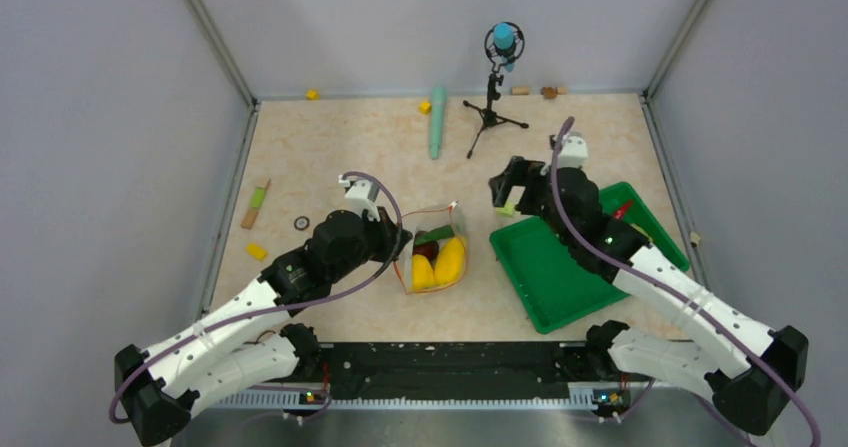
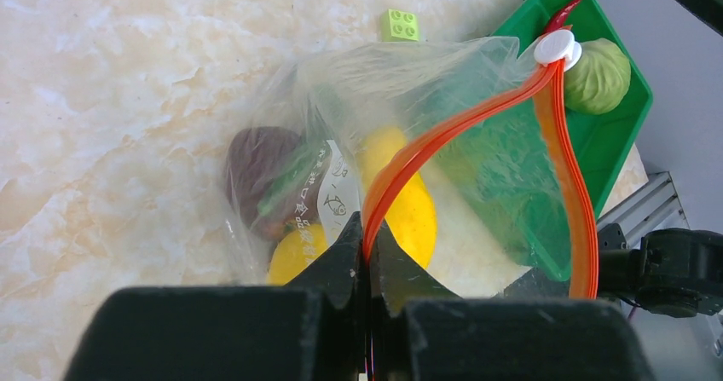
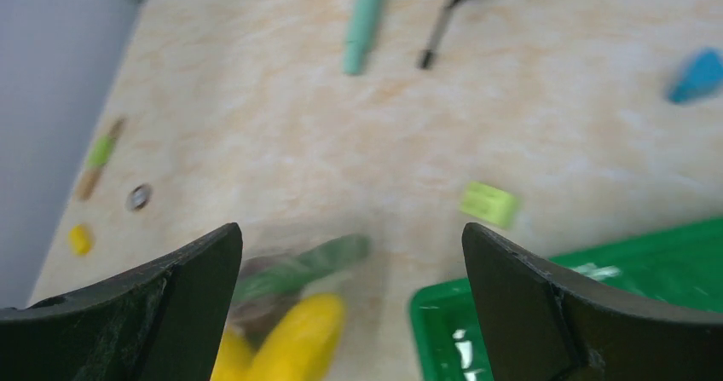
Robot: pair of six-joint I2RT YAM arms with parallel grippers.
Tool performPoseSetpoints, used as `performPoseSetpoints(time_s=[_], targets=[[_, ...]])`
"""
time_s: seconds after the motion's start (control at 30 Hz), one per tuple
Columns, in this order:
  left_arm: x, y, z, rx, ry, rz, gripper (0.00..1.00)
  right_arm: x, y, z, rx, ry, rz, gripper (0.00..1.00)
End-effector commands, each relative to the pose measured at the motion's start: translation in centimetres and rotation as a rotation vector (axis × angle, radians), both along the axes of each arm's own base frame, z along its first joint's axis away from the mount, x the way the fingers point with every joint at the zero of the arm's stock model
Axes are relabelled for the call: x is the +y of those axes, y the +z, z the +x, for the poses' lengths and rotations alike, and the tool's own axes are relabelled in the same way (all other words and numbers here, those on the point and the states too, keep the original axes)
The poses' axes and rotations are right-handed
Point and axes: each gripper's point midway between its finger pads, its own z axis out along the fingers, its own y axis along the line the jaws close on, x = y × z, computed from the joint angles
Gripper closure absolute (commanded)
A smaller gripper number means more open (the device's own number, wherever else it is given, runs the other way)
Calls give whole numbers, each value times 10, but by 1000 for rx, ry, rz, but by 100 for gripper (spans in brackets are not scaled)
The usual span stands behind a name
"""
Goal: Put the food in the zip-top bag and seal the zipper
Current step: Pick up the fake vegetable from the bin.
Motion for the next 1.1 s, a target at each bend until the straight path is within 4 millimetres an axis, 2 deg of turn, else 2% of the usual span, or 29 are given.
performPoseSetpoints(time_s=[0.0,0.13,0.27,0.37,0.5,0.7,0.83,1.07], targets=[[-1,8,2,-31,-1,-21,100,-106,-21,16,108,-462,-94,1],[0,8,2,-35,6,-19,100,-172,-46,8,184,-694,-227,1],[-1,9,1,-35,-1,-24,100,-228,-62,0,259,-865,-315,1],[-2,9,1,-33,-1,-26,100,-267,-76,-3,346,-959,-329,1],[-2,10,1,-33,-2,-25,100,-301,-95,-15,433,-1077,-376,1],[0,9,2,-37,6,-17,100,-327,-133,-19,562,-1135,-394,1],[1,8,4,-37,11,-13,100,-325,-159,-17,626,-1116,-385,2],[0,8,4,-37,10,-9,100,-324,-189,-29,708,-1122,-401,14]])
